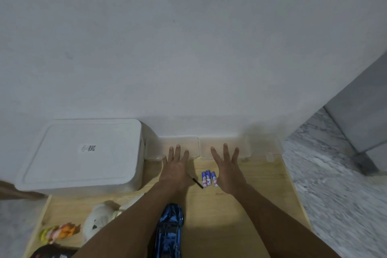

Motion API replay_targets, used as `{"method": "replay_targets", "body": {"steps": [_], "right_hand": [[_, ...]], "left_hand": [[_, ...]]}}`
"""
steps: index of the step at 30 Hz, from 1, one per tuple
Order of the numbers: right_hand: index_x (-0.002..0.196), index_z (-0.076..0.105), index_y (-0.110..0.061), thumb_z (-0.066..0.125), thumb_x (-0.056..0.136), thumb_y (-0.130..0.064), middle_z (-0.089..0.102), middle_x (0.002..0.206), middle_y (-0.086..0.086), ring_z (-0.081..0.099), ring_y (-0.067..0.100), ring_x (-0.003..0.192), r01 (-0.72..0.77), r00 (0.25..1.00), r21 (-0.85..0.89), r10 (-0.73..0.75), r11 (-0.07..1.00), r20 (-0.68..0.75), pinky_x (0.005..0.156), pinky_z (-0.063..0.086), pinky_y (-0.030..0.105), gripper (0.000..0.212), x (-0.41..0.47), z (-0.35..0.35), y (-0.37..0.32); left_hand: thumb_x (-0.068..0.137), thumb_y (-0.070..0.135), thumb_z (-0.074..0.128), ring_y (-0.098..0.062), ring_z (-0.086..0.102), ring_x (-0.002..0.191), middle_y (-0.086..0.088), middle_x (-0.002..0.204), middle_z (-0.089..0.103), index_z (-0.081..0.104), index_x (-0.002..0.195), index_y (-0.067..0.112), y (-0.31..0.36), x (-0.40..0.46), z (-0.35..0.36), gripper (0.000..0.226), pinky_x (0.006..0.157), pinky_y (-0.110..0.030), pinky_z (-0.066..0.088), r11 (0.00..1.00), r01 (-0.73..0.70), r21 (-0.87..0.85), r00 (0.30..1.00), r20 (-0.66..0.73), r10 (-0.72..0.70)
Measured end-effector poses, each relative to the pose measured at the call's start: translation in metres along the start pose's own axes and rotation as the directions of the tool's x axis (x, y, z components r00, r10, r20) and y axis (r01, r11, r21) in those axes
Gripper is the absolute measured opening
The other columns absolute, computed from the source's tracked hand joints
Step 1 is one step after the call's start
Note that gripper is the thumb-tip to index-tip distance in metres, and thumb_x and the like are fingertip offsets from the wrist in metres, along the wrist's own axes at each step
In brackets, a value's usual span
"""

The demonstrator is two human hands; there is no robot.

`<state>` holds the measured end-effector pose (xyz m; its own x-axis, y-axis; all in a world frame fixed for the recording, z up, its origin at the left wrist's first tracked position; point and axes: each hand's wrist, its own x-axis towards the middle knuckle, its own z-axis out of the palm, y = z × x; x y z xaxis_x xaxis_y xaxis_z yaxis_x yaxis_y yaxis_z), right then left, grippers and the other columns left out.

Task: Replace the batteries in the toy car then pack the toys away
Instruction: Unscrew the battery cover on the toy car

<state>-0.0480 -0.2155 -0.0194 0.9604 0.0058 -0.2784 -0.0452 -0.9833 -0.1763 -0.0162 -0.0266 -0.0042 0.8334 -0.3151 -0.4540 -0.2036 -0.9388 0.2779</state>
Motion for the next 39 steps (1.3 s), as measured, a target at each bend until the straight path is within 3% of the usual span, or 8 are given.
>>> {"method": "replay_targets", "body": {"steps": [5,9,12,17,25,30,35,39], "right_hand": [[0.153,-0.007,-0.029,0.057,0.081,0.000,-0.016,0.161,0.006,-0.022,0.046,0.142,0.009,1.000,0.066,-0.007,0.998,-0.029,0.076,0.056,0.029,0.100,-0.002,0.000,0.005],[0.154,0.003,-0.026,0.058,0.081,0.004,-0.013,0.162,0.002,-0.022,0.033,0.145,0.007,0.998,0.126,0.001,0.992,-0.061,0.081,0.055,0.026,0.096,-0.007,-0.002,0.011],[0.154,0.005,-0.025,0.056,0.081,0.005,-0.011,0.162,0.001,-0.018,0.029,0.147,0.012,0.998,0.115,-0.005,0.993,-0.061,0.094,0.049,0.026,0.094,-0.010,-0.008,0.011],[0.154,0.011,-0.020,0.051,0.084,0.003,-0.004,0.163,0.004,-0.010,0.028,0.149,0.056,0.995,0.068,-0.050,0.996,-0.085,0.119,0.021,0.034,0.083,-0.016,-0.014,0.013],[0.154,0.012,-0.022,0.050,0.082,0.006,-0.007,0.162,0.001,-0.014,0.025,0.148,0.158,0.987,0.166,-0.149,0.973,-0.062,0.099,0.042,0.023,0.086,-0.014,-0.015,0.027],[0.154,0.012,-0.020,0.056,0.081,0.003,-0.006,0.162,0.002,-0.014,0.026,0.148,0.188,0.982,0.189,-0.186,0.964,-0.030,0.103,0.043,0.029,0.088,-0.012,-0.018,0.031],[0.154,0.008,-0.021,0.057,0.085,-0.006,-0.005,0.162,0.007,-0.011,0.032,0.148,0.124,0.992,0.044,-0.123,0.991,-0.010,0.120,0.017,0.038,0.086,-0.014,-0.021,0.028],[0.154,0.004,-0.026,0.054,0.086,-0.011,-0.004,0.161,0.014,-0.009,0.046,0.145,0.058,0.998,-0.066,-0.058,0.996,0.004,0.119,0.007,0.053,0.085,-0.012,-0.019,0.023]], "left_hand": [[0.081,0.059,0.064,-0.031,-0.021,0.147,-0.010,0.160,-0.020,-0.003,0.155,0.022,-0.002,0.003,-0.001,0.107,0.118,-0.048,-0.007,1.000,0.013,0.009,1.000,0.006,-0.013],[0.088,0.039,0.065,-0.031,-0.018,0.147,-0.009,0.161,-0.017,0.000,0.156,0.022,0.007,-0.002,-0.008,0.095,0.120,-0.053,-0.002,0.996,0.057,0.069,0.998,-0.004,-0.057],[0.089,0.029,0.064,-0.032,-0.017,0.148,-0.008,0.162,-0.014,0.001,0.155,0.022,0.019,-0.006,-0.007,0.092,0.119,-0.055,-0.001,0.991,0.077,0.113,0.996,-0.055,-0.071],[0.090,0.029,0.063,-0.031,-0.013,0.148,-0.006,0.163,-0.011,0.000,0.155,0.022,0.032,-0.007,0.001,0.091,0.119,-0.055,0.002,0.987,0.118,0.112,0.992,-0.062,-0.112],[0.086,0.000,0.061,-0.022,-0.002,0.150,0.001,0.163,0.008,0.030,0.148,0.021,0.032,-0.012,0.002,0.072,0.119,-0.036,0.020,0.975,0.105,-0.198,0.973,-0.182,-0.141],[0.086,0.002,0.061,-0.022,0.005,0.150,-0.001,0.161,0.017,0.024,0.150,0.020,0.031,-0.013,0.006,0.076,0.120,-0.037,0.017,0.970,0.146,-0.193,0.943,-0.268,-0.195],[0.089,0.015,0.059,-0.025,-0.002,0.150,-0.006,0.163,0.006,0.013,0.154,0.022,0.040,-0.008,0.003,0.079,0.121,-0.046,0.002,0.984,0.177,-0.025,0.951,-0.254,-0.178],[0.090,0.028,0.060,-0.030,-0.008,0.149,-0.007,0.163,-0.004,0.009,0.155,0.024,0.044,-0.006,0.003,0.082,0.121,-0.050,0.001,0.984,0.169,0.047,0.976,-0.150,-0.161]]}}
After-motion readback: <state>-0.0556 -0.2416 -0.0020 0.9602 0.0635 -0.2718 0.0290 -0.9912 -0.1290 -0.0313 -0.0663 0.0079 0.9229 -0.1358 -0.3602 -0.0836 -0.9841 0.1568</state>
